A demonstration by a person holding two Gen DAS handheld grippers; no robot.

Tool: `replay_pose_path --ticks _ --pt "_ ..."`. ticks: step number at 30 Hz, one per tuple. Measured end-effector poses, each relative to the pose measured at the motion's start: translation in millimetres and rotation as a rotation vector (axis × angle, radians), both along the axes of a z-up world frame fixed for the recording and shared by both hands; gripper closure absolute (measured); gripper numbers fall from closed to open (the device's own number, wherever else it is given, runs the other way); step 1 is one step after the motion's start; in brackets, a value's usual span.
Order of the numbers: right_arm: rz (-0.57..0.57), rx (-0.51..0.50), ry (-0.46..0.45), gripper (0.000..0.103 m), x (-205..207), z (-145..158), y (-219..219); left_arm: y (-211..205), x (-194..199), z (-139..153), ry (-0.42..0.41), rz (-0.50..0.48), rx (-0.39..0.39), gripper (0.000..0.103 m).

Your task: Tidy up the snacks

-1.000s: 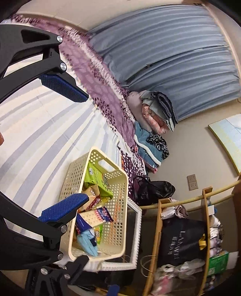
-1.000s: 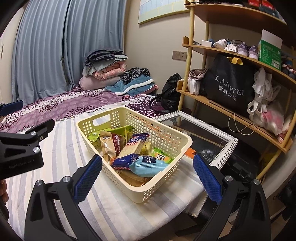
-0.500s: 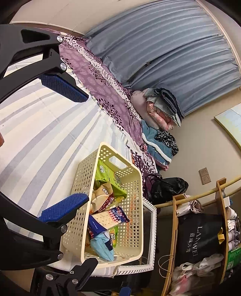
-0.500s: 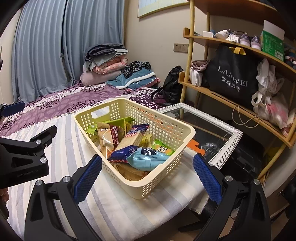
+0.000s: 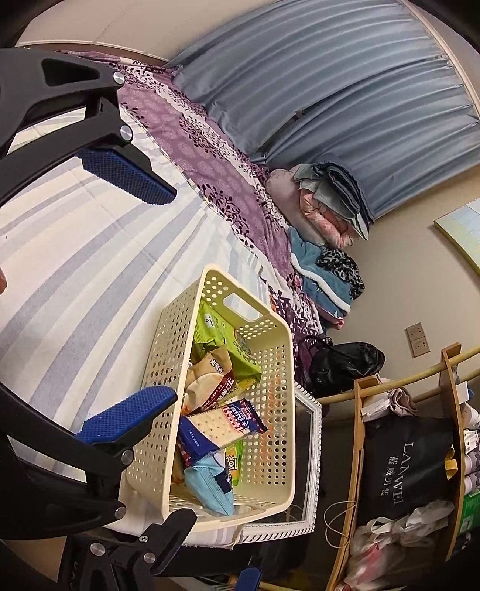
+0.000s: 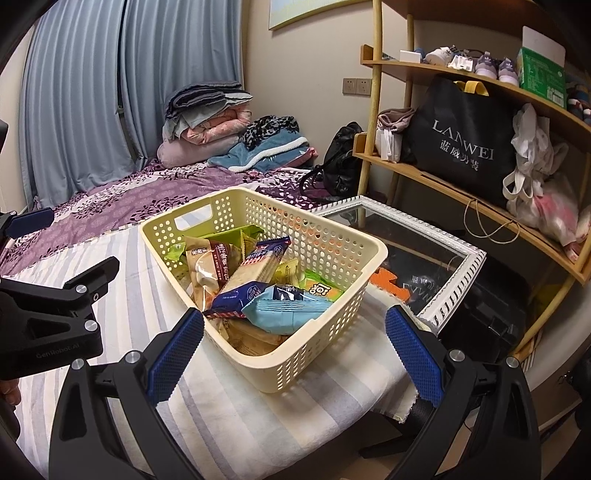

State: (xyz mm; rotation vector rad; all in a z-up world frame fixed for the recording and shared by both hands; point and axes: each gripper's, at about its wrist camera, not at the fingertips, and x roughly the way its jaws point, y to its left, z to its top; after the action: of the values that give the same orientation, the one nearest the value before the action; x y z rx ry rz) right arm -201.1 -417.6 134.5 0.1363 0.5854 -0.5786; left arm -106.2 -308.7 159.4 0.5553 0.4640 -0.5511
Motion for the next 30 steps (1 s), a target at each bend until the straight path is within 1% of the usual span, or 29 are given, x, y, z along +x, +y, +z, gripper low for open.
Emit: replay_pose_path --ticks 11,30 --pt "-0.003 0.007 0.002 0.005 1 -1 -2 -3 3 -1 0.034 -0.015 -0.006 0.003" --pt "-0.008 0.001 0.016 0.005 3 -7 -4 -11 3 -5 0.034 -0.044 0.003 0.003"
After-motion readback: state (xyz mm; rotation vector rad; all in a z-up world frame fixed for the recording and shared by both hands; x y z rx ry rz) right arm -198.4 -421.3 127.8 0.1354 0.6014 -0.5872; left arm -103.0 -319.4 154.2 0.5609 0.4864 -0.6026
